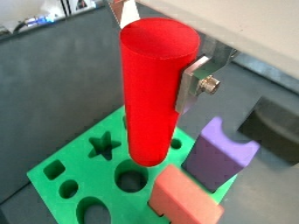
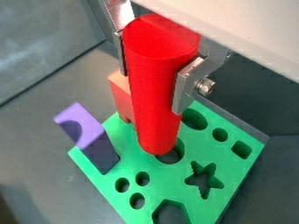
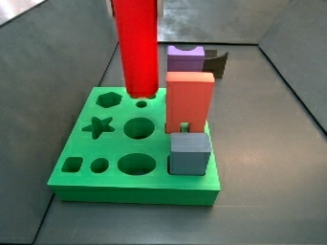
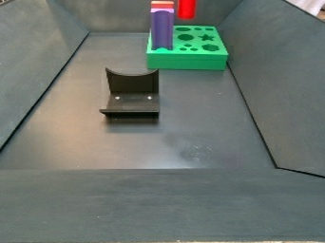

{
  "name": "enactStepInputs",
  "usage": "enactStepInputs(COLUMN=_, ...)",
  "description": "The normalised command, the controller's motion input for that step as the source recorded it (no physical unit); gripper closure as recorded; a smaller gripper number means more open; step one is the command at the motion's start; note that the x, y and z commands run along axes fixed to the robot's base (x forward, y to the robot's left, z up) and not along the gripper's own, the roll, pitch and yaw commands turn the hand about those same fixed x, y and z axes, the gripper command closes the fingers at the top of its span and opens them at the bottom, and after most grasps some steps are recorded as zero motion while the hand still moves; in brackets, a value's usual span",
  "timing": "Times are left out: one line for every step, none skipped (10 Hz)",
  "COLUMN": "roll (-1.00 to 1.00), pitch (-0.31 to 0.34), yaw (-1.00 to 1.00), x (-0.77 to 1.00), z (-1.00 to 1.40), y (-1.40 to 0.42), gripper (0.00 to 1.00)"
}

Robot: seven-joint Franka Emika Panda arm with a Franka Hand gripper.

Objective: Pick up the round object. Move up. Move to above the board. Insert the round object.
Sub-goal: Insert the round object.

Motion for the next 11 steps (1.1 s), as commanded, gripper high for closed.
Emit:
enactStepInputs(roll=0.08, pitch=0.116, yaw=-0.29, x=0.0, z=-0.62, y=0.0, gripper=1.0)
enactStepInputs(roll=0.11, pitch=0.124, yaw=-0.49, x=0.0, z=-0.67, y=0.0, gripper=1.0)
enactStepInputs(roll=0.2, pitch=0.074, yaw=-0.49, x=-0.08, z=-0.61, y=0.0, gripper=1.0)
enactStepInputs(roll=0.29, pitch=0.059, yaw=-0.33, x=-0.3, z=-0.44, y=-0.16, gripper=1.0)
enactStepInputs(roll=0.24, pitch=0.123, yaw=-0.28, x=-0.12, z=-0.34, y=-0.2, gripper=1.0)
enactStepInputs(roll=0.19, pitch=0.137, yaw=-0.25, x=-0.05, z=-0.23, y=-0.27, gripper=1.0)
enactStepInputs(roll=0.06, pitch=0.073, yaw=-0.19, x=0.0, z=-0.13, y=-0.29, gripper=1.0)
enactStepInputs(roll=0.0, pitch=0.039, yaw=-0.2, x=0.22, z=-0.14, y=-0.19, gripper=1.0)
enactStepInputs(roll=0.0, pitch=0.044, yaw=-0.2, x=0.27, z=-0.17, y=-0.15, gripper=1.0)
enactStepInputs(roll=-0.03, pitch=0.047, yaw=-0.24, x=0.39, z=-0.19, y=-0.06, gripper=1.0)
enactStepInputs(roll=0.0, pitch=0.08, yaw=-0.21, x=0.34, z=-0.25, y=0.0, gripper=1.0)
